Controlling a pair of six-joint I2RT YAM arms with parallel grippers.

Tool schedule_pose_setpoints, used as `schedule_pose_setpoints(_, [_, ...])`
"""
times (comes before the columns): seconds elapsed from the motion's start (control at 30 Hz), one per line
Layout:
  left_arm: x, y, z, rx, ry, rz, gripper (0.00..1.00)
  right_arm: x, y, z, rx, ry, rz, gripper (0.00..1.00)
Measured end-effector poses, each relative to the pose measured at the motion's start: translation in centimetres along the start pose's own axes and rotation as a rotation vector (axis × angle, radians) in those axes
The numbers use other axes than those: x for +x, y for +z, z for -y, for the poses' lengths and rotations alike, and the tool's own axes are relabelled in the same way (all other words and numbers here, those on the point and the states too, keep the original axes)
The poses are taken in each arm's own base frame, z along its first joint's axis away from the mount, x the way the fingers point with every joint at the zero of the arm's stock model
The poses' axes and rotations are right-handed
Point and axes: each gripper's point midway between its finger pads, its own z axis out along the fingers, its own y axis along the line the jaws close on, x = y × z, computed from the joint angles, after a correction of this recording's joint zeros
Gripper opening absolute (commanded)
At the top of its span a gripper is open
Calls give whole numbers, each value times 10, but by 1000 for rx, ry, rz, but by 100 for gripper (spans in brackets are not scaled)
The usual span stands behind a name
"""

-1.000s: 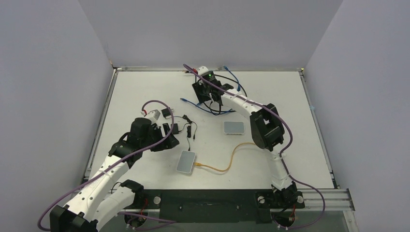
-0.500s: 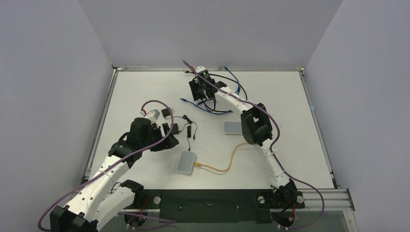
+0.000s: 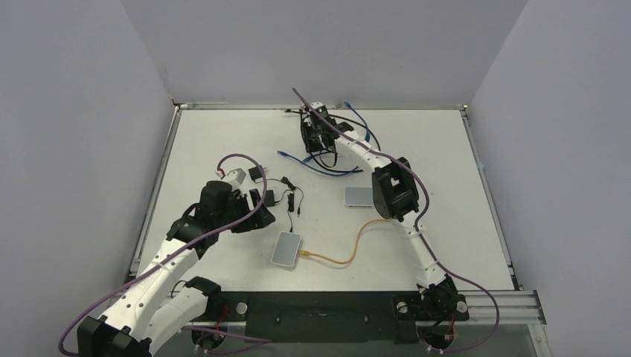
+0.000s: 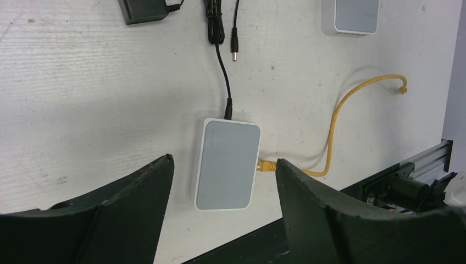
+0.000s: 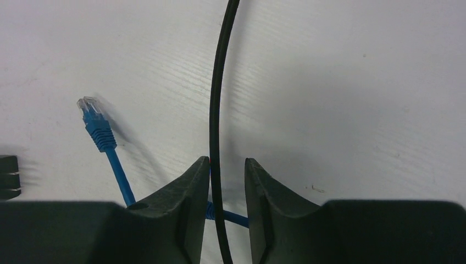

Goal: Insert the plug into the switch port
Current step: Pick up the connector from the center of the board.

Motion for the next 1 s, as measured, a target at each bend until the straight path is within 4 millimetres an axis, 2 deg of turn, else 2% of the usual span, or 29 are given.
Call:
schedule_pose_setpoints(0.4, [0,0,0,3,-2,-1,66,-7,-1,-8,-45,28,6,24])
schedule_pose_setpoints(0.53, [0,0,1,7,-2,-4,66,4,7,-10,-52,36,-19,23])
schedule_pose_setpoints(0.6, [1,0,1,8,-4,-5,66,12,13,-11,-52,36,-35,20])
schedule_pose_setpoints(0.77, [1,-1,2,10,-9,-4,66,13,13,-14,-56,35,-38,1])
schedule_pose_setpoints(1.0, [1,-1,3,17,-11,-7,66,13,13,-16,-57,42,-38,0])
